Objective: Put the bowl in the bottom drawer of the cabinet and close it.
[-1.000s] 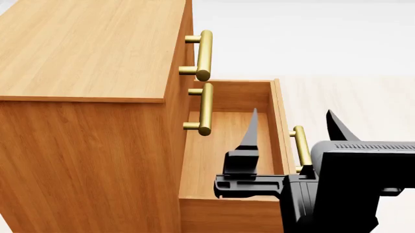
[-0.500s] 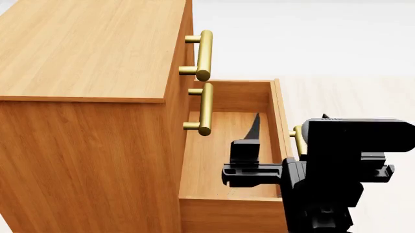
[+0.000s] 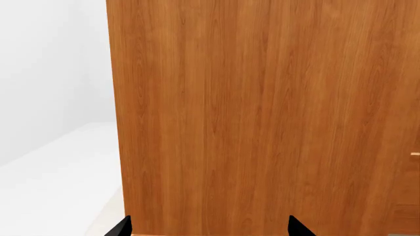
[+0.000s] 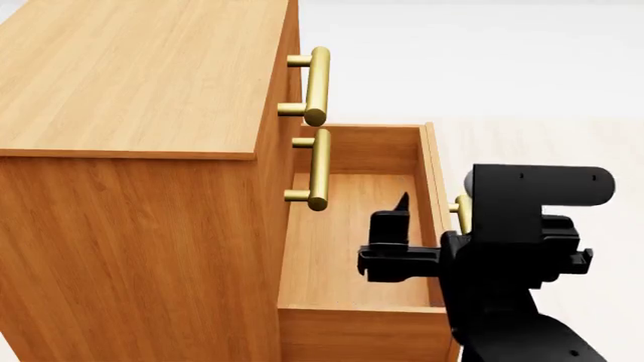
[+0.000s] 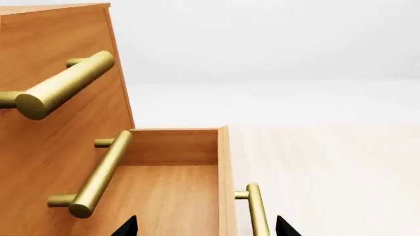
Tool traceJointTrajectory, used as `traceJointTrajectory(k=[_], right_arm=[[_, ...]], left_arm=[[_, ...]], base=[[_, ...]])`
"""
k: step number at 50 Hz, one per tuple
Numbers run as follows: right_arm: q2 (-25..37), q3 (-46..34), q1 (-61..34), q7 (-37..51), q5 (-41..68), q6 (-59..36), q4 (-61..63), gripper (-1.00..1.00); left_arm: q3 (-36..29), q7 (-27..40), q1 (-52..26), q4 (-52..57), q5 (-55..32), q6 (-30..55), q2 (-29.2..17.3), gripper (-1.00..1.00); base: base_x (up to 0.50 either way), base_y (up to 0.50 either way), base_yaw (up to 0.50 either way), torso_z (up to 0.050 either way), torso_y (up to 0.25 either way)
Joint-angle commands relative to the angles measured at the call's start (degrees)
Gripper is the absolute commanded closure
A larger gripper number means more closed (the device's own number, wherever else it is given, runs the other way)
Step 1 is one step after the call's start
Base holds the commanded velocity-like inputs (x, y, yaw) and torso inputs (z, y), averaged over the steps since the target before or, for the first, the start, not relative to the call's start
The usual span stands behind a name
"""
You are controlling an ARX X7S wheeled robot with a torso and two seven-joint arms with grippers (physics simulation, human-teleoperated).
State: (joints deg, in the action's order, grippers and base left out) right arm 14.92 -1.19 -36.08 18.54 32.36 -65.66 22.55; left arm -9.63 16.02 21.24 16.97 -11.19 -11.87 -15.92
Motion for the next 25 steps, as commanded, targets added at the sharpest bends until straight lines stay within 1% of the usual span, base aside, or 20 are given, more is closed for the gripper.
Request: traceJointTrajectory(k=[1,12,25], right_arm=[[0.1,-0.5,-1.9,-0.3,-0.7,0.3,-6.3,-1.00],[0.6,-1.5,-3.5,-0.4,-1.4,0.5,-9.9,-1.00],[0.8,-2.0,-6.1,-1.3,-0.6,-1.8,-14.5,-1.00]], left_arm=[[-0.2,0.3,0.0,0.2,-0.1,0.1,-0.3,-1.00],[-0.5,0.5,-0.4,-0.3,-0.3,-0.1,-0.4,-1.00],[-0.7,0.6,-0.5,-0.8,-0.4,-0.5,-0.6,-1.00]], base=[[0.00,0.00,0.00,0.000,0.000],[0.00,0.00,0.00,0.000,0.000],[0.00,0.00,0.00,0.000,0.000]])
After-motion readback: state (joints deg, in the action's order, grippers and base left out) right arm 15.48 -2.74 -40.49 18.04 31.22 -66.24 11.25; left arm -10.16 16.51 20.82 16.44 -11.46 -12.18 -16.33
